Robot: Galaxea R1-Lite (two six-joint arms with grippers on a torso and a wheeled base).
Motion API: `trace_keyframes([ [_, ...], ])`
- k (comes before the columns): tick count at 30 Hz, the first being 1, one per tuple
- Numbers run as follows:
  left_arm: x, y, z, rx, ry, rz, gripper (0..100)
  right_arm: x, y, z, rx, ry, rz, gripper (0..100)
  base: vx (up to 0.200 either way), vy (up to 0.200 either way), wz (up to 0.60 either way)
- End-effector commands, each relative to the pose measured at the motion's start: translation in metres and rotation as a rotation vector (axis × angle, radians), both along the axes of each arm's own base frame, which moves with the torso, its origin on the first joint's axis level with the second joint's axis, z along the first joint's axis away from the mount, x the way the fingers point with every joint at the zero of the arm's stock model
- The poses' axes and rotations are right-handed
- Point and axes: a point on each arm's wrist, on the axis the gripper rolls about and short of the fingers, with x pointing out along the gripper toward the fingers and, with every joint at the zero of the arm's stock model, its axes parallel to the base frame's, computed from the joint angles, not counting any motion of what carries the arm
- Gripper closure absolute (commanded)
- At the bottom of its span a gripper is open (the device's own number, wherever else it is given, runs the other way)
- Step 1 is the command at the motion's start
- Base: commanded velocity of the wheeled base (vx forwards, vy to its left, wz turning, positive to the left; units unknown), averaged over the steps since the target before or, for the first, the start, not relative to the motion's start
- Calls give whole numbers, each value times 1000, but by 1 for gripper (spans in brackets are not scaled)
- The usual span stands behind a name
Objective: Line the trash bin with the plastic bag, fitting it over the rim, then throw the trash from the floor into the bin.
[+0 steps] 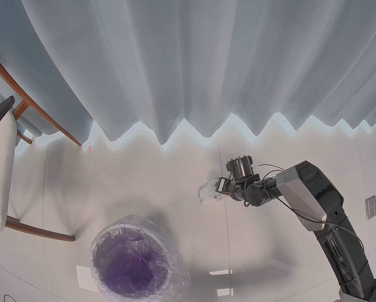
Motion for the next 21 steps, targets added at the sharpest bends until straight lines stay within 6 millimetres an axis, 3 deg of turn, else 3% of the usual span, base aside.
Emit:
trace_keyframes([
  [1, 0, 0, 0, 0, 1, -3, 0, -1, 1, -15, -7, 20, 0, 100, 0, 0, 0],
  [6, 0, 0, 0, 0, 1, -3, 0, -1, 1, -7, -1, 12, -2, 100, 0, 0, 0],
  [7, 0, 0, 0, 0, 1, -3, 0, -6, -2, 17, 26, 9, -24, 100, 0, 0, 0],
  [9, 0, 0, 0, 0, 0, -3, 0, -11, -4, 29, 43, 18, -37, 100, 0, 0, 0],
  [10, -1, 0, 0, 0, -2, -4, 0, -28, -8, 60, 75, 28, -55, 100, 0, 0, 0],
  [12, -1, 0, 1, 0, -5, -1, 0, -55, -14, 94, 99, 42, -48, 100, 0, 0, 0],
  [13, -1, 0, 1, 0, -5, -1, 0, -55, -14, 94, 99, 42, -48, 100, 0, 0, 0],
  [15, -4, -1, 1, -1, -13, 1, 0, -108, -30, 145, 136, 53, 18, 100, 0, 0, 0],
  [18, -7, -2, 2, -3, -16, -8, 0, -174, -47, 203, 216, 21, 125, 100, 0, 0, 0],
  [19, -7, -2, 2, -3, -16, -11, 0, -184, -49, 209, 227, 14, 143, 100, 0, 0, 0],
  [20, -7, -4, 1, -3, -15, -27, 0, -217, -56, 235, 267, -26, 205, 100, 0, 0, 0],
  [21, -7, -4, 1, -4, -15, -30, 0, -224, -58, 239, 274, -33, 218, 100, 0, 0, 0],
])
